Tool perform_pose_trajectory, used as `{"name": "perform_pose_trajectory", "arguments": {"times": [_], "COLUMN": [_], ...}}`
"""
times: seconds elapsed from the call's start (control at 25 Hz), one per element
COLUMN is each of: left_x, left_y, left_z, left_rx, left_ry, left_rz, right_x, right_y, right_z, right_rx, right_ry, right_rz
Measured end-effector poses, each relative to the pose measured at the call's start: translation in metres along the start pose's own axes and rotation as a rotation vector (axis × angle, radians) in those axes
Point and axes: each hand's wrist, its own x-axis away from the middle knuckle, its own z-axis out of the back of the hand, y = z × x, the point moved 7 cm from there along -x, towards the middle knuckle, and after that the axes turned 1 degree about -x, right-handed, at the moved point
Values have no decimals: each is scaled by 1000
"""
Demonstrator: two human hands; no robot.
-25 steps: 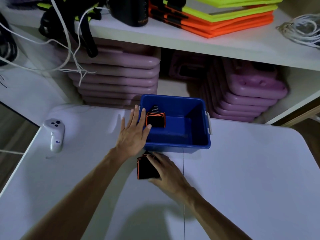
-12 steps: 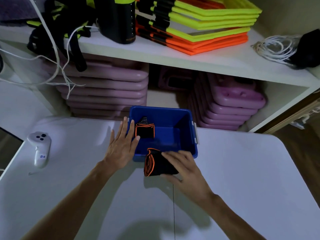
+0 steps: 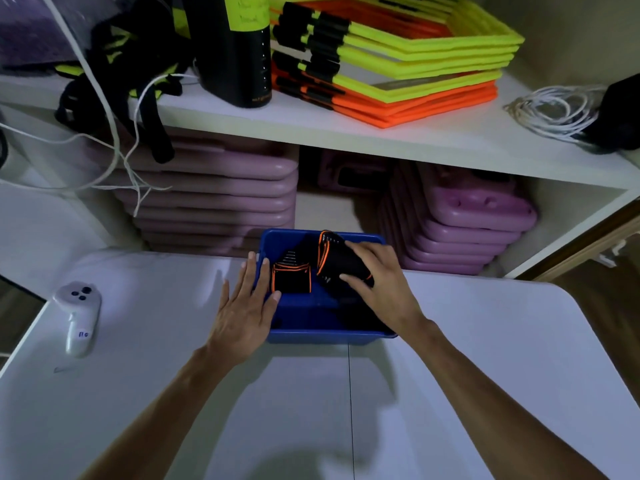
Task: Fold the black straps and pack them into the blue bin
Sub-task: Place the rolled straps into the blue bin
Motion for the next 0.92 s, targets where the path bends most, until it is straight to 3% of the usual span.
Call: {"name": "perform_pose_trajectory", "arguments": {"times": [0.24, 0.4, 0.6, 0.68, 0.84, 0.92], "left_x": [0, 1, 2, 2, 1, 0], "left_y": [-1, -1, 0, -1, 0, 0], "left_z": [-2, -1, -1, -1, 0, 0], "left_rx": [34, 33, 52, 53, 26, 23], "left_ry": [14, 9, 8, 11, 14, 16], "left_rz": [5, 4, 9, 11, 3, -3], "right_x": [6, 3, -9, -9, 5, 11], "right_y": [14, 16, 9, 3, 16, 25], "right_z": [-10, -16, -11, -25, -76, -85], "right_rx": [-33, 74, 88, 140, 253, 235], "right_ry": [-9, -43, 22, -75, -518, -634], "right_rz": [-42, -26, -67, -69, -157, -216]}}
